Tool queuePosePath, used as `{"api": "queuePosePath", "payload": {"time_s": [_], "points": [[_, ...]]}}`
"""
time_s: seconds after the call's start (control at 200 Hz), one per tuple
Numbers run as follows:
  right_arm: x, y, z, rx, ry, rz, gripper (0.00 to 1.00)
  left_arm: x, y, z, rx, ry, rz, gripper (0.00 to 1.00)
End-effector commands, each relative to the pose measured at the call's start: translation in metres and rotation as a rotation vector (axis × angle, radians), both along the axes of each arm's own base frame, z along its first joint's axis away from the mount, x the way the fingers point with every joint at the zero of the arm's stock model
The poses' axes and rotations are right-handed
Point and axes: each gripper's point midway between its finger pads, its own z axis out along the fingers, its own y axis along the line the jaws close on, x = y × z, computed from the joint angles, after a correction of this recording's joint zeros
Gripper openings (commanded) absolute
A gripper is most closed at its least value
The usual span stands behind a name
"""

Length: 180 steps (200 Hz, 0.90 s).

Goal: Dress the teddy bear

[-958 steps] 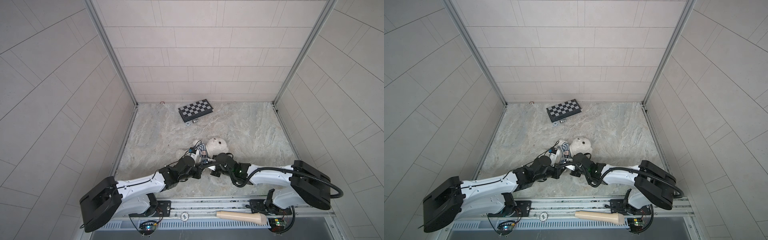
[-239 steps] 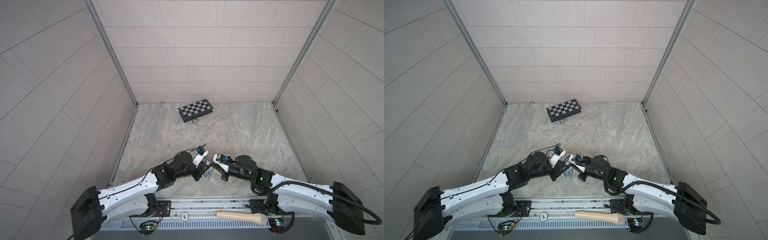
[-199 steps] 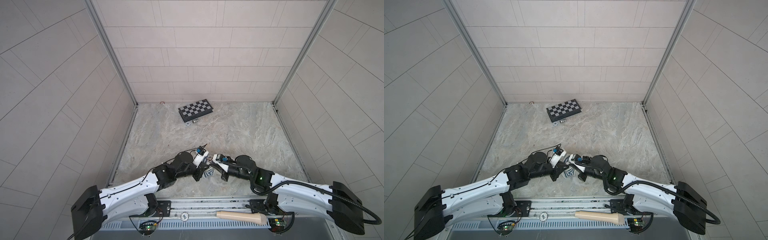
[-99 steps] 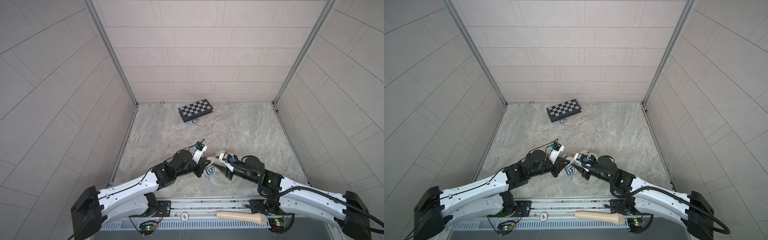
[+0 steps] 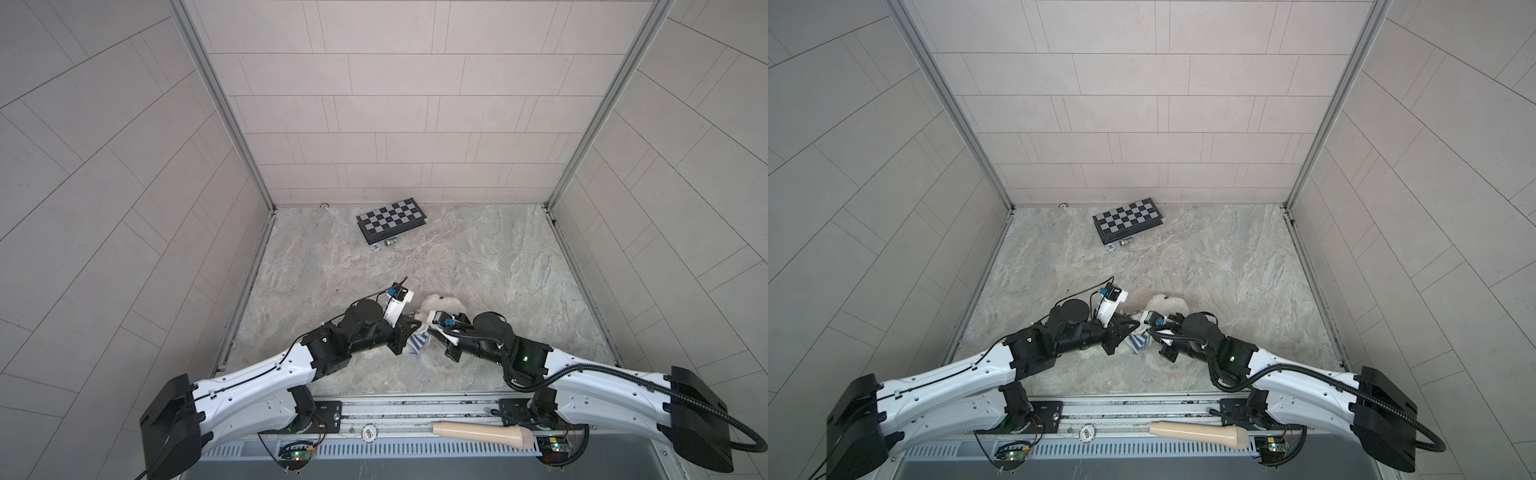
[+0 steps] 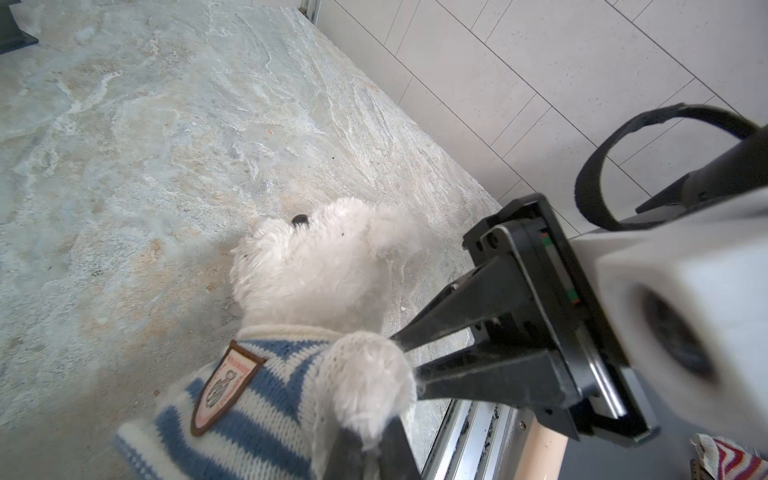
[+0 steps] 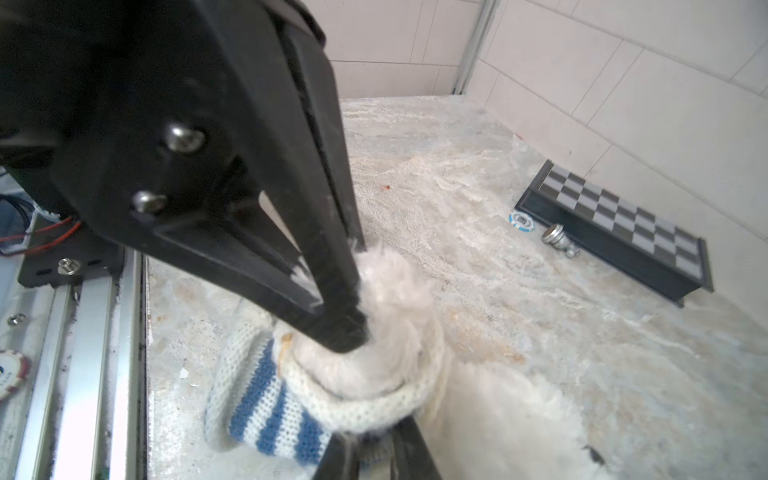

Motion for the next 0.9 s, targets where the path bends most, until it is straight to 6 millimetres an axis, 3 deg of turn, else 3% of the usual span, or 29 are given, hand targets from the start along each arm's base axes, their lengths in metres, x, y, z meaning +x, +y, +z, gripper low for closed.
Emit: {"api": "queuePosePath", "payload": {"time_s": [0.0,0.11,0.461,0.771,0.896], "points": [[0.005,-0.004,-0.005,-0.007,-0.025,-0.027,0.08,0.002,-0.007,0.046,-0.122,-0.068,-0.012,0.00],[0.009,-0.010,-0.014,-0.016,-0.022,-0.052,0.00,0.002,-0.006,0.049,-0.133,-0.072,-0.006,0.00],[0.021,-0.022,-0.043,-0.040,0.046,-0.125,0.00,0.002,-0.002,0.058,-0.164,-0.088,0.009,0.00],[0.003,-0.006,-0.027,0.026,0.058,0.011,0.01,0.004,0.003,0.049,-0.148,-0.094,0.033,0.00],[0.004,-0.013,-0.032,0.011,0.058,-0.017,0.02,0.003,0.002,0.050,-0.149,-0.090,0.024,0.00]]}}
